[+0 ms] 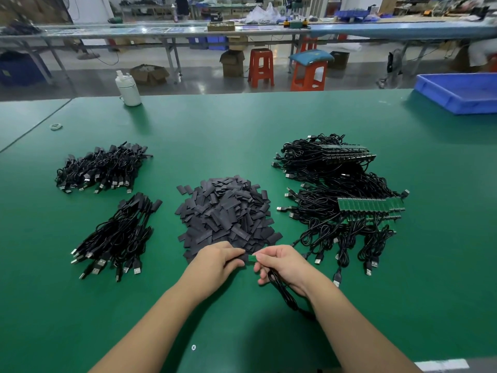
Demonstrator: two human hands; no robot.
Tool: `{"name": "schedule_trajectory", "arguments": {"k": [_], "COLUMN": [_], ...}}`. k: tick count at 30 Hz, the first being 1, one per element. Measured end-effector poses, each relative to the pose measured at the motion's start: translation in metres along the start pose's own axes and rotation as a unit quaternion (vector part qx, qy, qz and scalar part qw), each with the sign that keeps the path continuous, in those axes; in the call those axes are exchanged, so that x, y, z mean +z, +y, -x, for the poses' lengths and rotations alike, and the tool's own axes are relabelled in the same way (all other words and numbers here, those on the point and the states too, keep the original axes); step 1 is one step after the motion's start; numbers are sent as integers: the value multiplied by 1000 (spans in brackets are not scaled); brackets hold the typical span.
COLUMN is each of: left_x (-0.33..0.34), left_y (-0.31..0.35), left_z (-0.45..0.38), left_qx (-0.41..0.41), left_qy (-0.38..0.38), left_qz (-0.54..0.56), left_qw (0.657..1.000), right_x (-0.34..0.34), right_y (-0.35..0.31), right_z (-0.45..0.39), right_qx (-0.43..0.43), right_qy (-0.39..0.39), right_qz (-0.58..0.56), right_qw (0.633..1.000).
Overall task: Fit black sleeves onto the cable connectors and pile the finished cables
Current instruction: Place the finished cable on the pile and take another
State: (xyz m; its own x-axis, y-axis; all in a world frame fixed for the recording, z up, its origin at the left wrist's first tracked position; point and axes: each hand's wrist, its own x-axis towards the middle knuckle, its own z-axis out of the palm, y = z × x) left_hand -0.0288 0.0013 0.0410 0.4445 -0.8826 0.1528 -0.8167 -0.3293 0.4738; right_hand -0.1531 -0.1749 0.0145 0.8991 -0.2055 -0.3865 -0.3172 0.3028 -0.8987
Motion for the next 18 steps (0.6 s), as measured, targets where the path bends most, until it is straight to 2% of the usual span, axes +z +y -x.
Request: {"name": "schedule_trajectory", "arguments": {"k": [12, 15, 18], "left_x": [8, 6, -1], "left_y": [7, 8, 9], "left_z": [-7, -8, -9], "left_qx": [32, 16, -35], "left_qy": [-12, -25, -36], "left_qz": [-2, 3, 40], "left_qw": [999, 1000, 998], "right_x": [1, 2, 5], "right_y": [2, 0, -3], "right_z": [-2, -1, 0], "right_qx": [8, 8, 14], "right_qy": [-27, -37, -47], "right_qz": [17, 25, 23], "right_qw": [999, 999, 999]}}
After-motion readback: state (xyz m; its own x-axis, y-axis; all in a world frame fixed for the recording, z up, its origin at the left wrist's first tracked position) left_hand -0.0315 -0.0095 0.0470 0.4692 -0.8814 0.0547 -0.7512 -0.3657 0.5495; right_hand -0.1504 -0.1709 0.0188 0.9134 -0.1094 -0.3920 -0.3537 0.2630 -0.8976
